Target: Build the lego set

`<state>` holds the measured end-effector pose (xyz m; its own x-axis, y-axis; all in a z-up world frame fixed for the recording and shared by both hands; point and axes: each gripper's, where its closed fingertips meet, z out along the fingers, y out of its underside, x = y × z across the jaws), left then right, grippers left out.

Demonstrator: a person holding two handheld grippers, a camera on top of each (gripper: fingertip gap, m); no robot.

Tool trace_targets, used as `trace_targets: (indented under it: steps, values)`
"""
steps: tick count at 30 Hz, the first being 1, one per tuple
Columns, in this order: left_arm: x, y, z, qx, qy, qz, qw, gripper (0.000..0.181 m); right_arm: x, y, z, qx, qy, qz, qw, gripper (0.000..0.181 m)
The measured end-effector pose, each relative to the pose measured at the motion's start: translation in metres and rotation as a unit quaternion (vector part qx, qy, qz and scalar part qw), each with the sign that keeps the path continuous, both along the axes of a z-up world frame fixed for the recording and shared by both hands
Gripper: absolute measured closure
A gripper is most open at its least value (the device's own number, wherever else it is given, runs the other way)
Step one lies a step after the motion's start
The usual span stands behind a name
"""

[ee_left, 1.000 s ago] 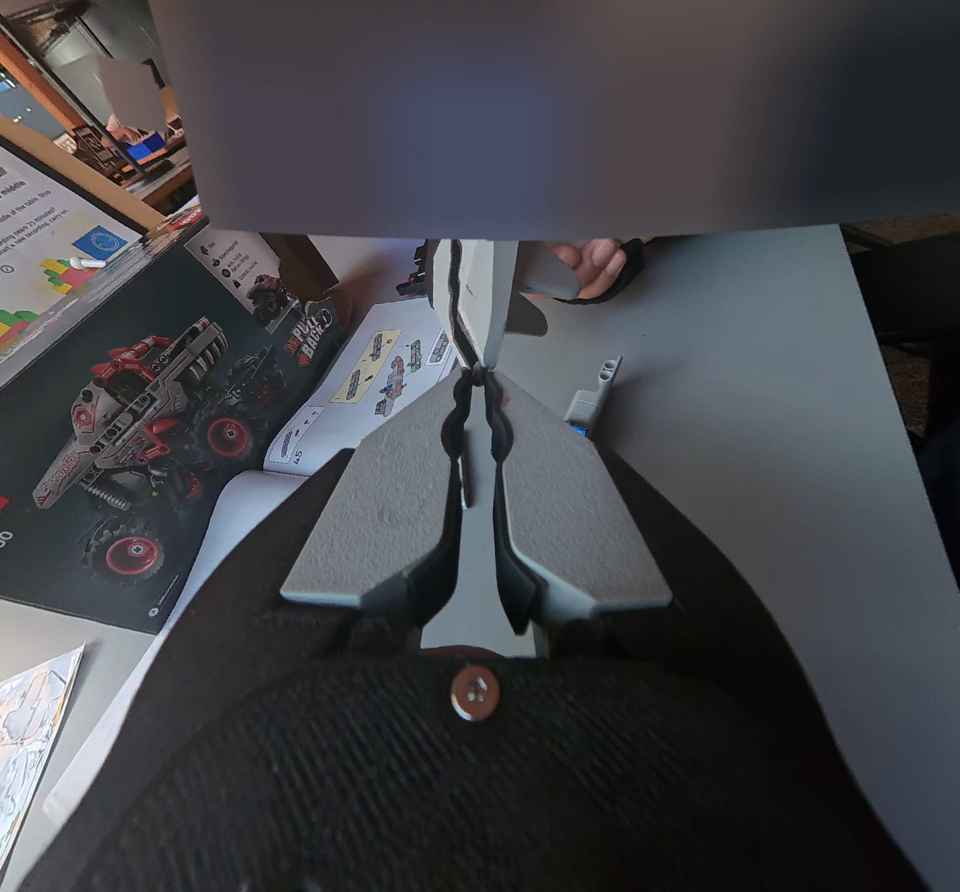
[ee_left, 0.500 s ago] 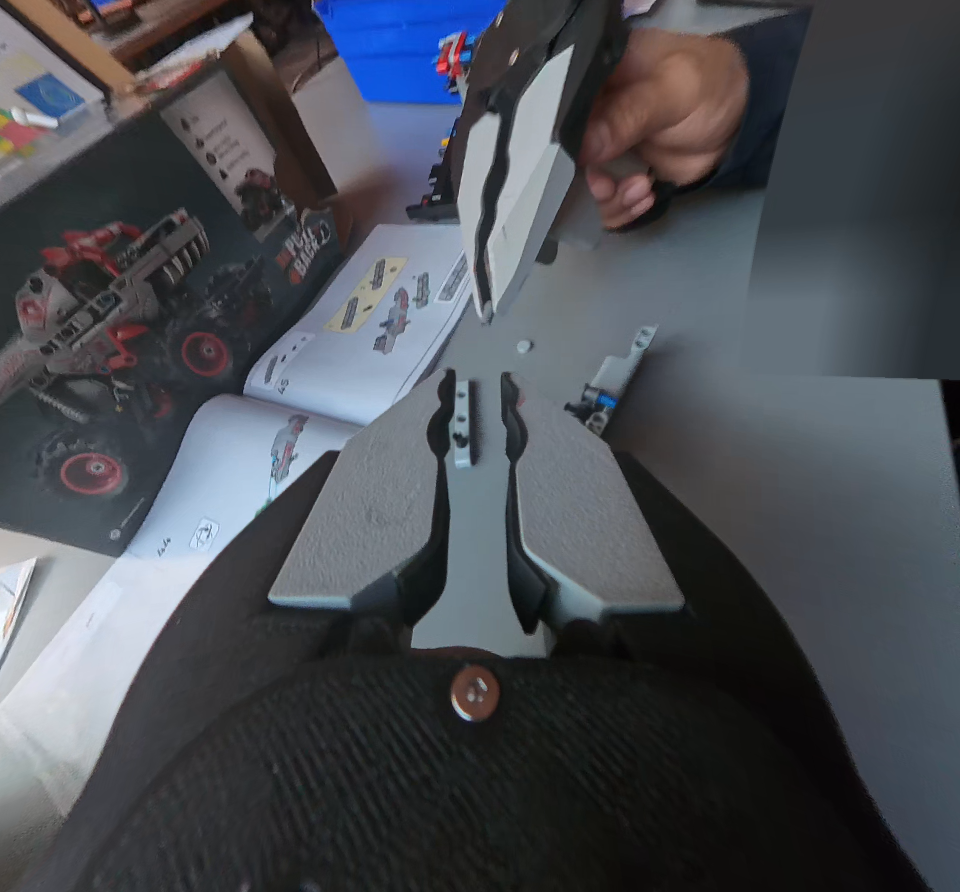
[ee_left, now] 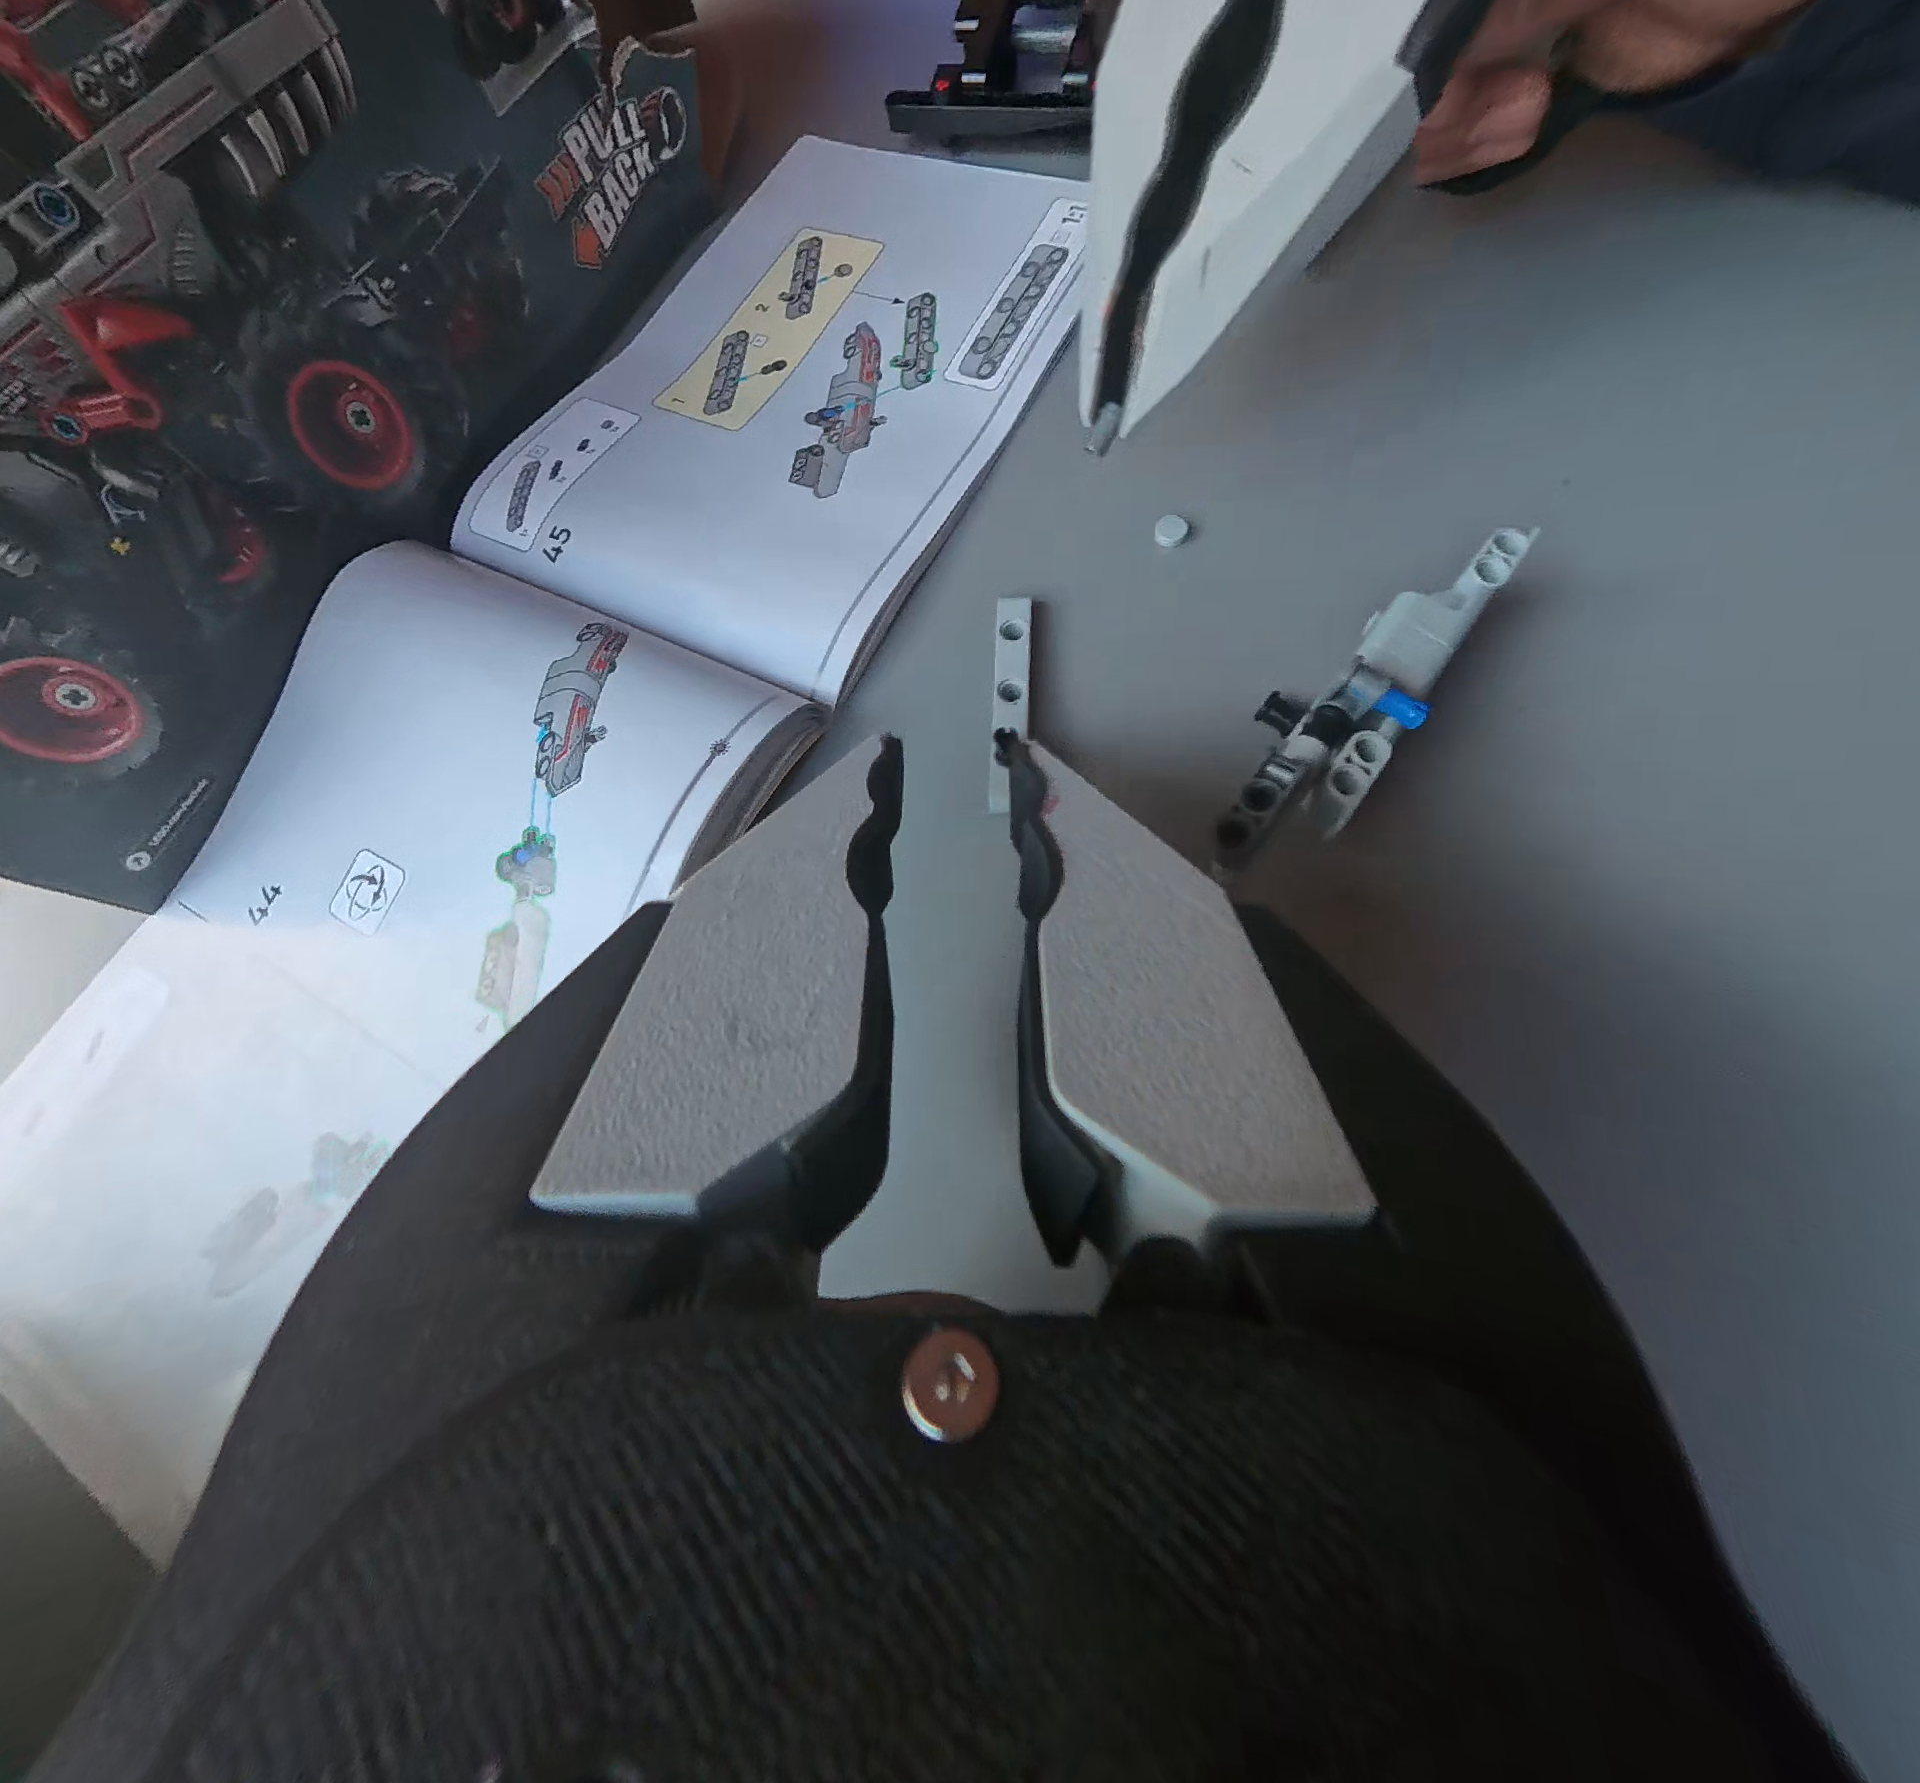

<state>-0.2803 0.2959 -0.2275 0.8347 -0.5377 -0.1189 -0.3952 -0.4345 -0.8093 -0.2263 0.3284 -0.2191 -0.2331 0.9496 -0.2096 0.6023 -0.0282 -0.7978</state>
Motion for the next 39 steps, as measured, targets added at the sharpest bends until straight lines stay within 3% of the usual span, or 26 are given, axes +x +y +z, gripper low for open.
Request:
trace_targets:
  steps: [18,23,28,31,39]
  values:
    - [0.004,0.000,-0.026,-0.099,-0.020,-0.013,0.995,0.161,-0.002,-0.011,-0.013,0.016,-0.025,0.016,0.999,0.179]
    - [0.006,0.001,-0.026,-0.110,-0.035,-0.023,0.993,0.163,-0.005,-0.016,-0.015,0.013,-0.023,0.019,0.999,0.180]
    - [0.014,-0.002,-0.027,-0.123,-0.052,-0.029,0.991,0.177,-0.011,-0.025,-0.020,0.018,-0.028,0.024,0.999,0.180]
    - [0.028,-0.007,-0.026,-0.152,-0.092,-0.029,0.984,0.177,-0.013,-0.027,-0.027,0.035,-0.037,0.022,0.998,0.180]
    - [0.034,-0.013,-0.025,-0.160,-0.098,-0.045,0.981,0.171,-0.019,-0.023,-0.033,0.054,-0.043,0.011,0.998,0.180]
